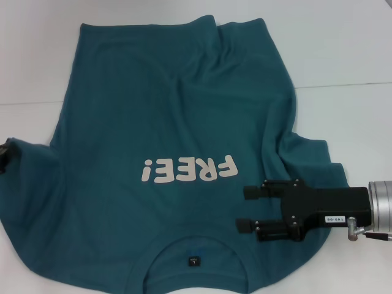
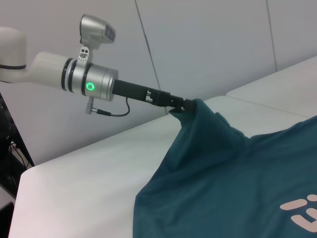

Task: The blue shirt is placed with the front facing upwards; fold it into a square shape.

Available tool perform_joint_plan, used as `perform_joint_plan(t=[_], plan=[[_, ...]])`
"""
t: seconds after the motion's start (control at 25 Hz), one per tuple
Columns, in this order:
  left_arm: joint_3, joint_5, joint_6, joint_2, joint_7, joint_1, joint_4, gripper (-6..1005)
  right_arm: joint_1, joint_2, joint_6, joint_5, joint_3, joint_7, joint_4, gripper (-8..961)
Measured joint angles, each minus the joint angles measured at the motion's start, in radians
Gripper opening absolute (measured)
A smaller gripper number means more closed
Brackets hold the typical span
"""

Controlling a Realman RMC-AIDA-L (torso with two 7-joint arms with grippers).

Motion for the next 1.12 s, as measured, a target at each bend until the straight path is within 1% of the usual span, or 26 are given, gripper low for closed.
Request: perform_joint_plan(t=[0.32, 0.92, 1.04, 1.12], plan=[[-0.004, -0.060, 0.106, 0.001, -0.030, 0.004, 0.005, 7, 0.000, 0.000, 0.000, 0.000, 0.000, 0.000, 0.000, 775], [0.014, -0.074, 0.127, -0.001, -0.018, -0.034, -0.106, 64, -0.002, 0.000, 0.000, 0.000, -0.003, 0.000, 0.002, 771], [0.040, -0.074, 0.147, -0.001, -0.018, -0.042, -0.125, 75, -0.002, 0.000, 0.000, 0.000, -0.003, 0.000, 0.002, 771], [0.073, -0.074, 0.150, -0.001, -0.022, -0.045, -0.132, 83, -0.002, 0.000, 0.000, 0.000, -0.003, 0.000, 0.002, 770]])
